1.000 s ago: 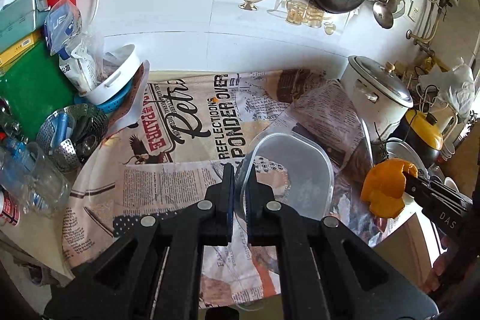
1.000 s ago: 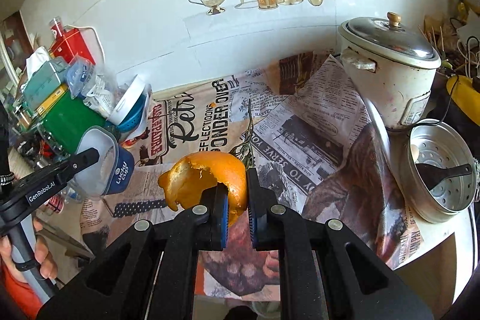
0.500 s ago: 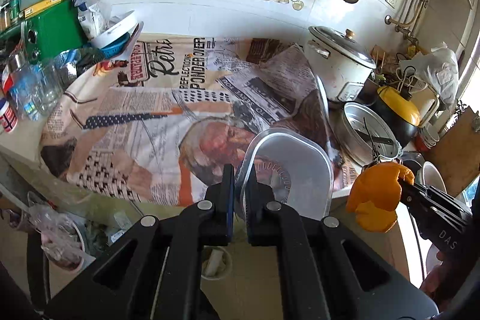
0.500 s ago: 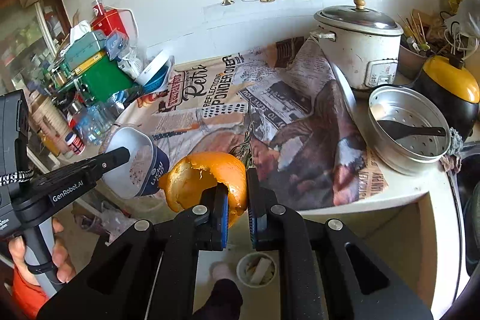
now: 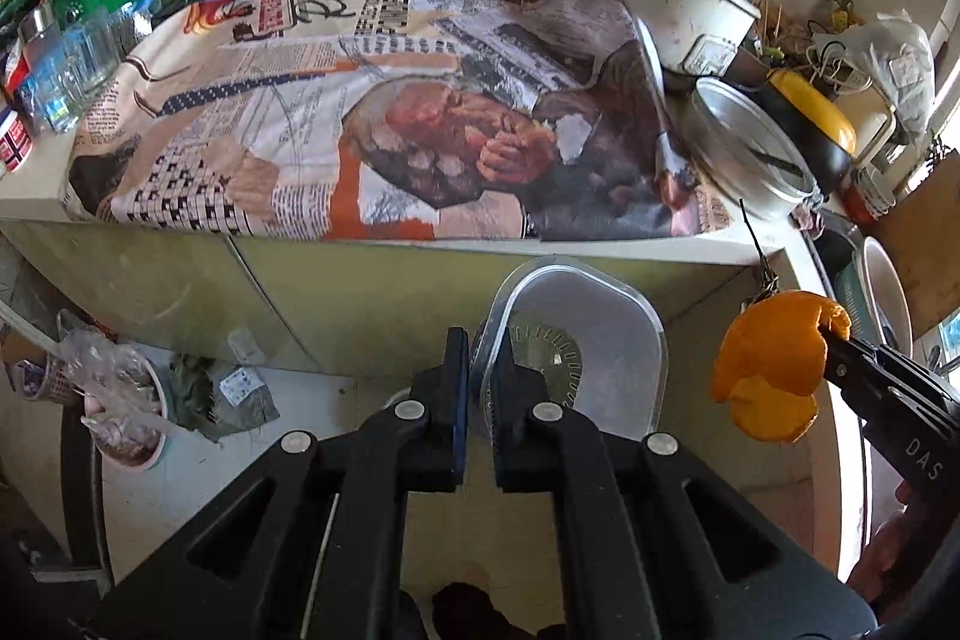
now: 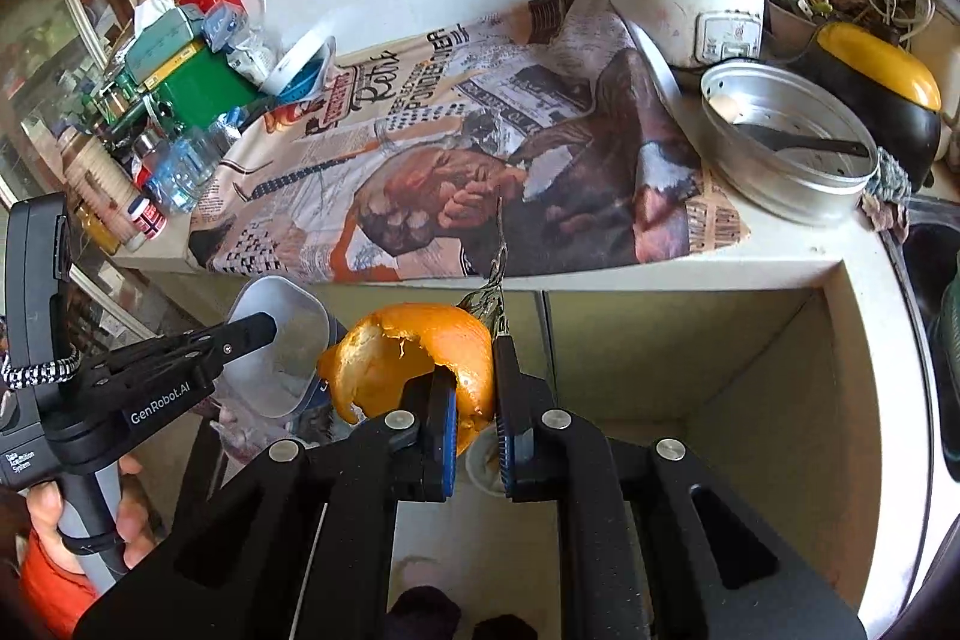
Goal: Collect trash
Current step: 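Lift the orange peel and plastic tub off the counter toward the floor bin with both grippers, then open both grippers over the bin, dropping the peel and tub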
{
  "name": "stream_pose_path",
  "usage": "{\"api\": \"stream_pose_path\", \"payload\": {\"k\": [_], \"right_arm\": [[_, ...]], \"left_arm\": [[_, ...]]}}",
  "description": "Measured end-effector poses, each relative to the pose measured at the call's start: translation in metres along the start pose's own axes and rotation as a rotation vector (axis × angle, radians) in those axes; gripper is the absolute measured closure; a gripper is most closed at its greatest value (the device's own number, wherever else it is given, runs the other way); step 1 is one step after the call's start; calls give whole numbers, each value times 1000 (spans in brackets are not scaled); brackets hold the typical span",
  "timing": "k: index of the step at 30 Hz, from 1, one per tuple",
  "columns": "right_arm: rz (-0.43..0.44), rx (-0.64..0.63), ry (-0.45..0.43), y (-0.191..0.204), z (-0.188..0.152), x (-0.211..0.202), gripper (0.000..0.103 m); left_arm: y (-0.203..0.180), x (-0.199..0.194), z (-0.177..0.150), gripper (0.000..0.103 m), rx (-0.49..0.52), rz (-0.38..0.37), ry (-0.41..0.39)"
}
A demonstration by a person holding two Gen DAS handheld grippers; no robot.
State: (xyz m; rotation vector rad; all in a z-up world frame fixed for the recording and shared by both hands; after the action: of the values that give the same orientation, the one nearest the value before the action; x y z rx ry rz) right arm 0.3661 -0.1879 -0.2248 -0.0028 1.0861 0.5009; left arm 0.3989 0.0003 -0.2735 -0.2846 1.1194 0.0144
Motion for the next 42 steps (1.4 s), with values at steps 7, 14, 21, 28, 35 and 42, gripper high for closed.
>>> {"api": "stream_pose_path", "payload": {"k": [7, 14, 21, 28, 35, 42], "right_arm": [[-25, 69, 97, -12, -35, 85, 93], [-39, 148, 171, -23, -78, 195, 93], [-49, 166, 258, -40, -126, 310, 93], [-57, 131, 332, -54, -159, 407, 92], [-52, 91, 388, -55, -181, 450, 81], [-23, 123, 382, -63, -178, 448, 69]], "left_arm": [[35, 92, -32, 98, 34, 6, 121], [82, 204, -65, 98, 63, 1, 205], [133, 322, -99, 98, 5, 9, 275], [165, 415, -127, 98, -33, 21, 310], [172, 459, -139, 98, -36, 7, 326], [158, 484, -143, 95, -19, -47, 366]]}}
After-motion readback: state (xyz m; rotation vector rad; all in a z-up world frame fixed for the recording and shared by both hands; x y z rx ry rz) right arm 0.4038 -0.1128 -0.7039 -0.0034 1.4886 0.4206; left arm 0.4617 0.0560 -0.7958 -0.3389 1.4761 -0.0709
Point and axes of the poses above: each gripper's, at about its wrist camera, not at the fingertips, and x roughly the way its jaws point, y to its left, z to its top, the point moved 4 cm from there along x, roughly the way its jaws point, and after that the axes turned 8 degrees about y, right-handed, at the moved point
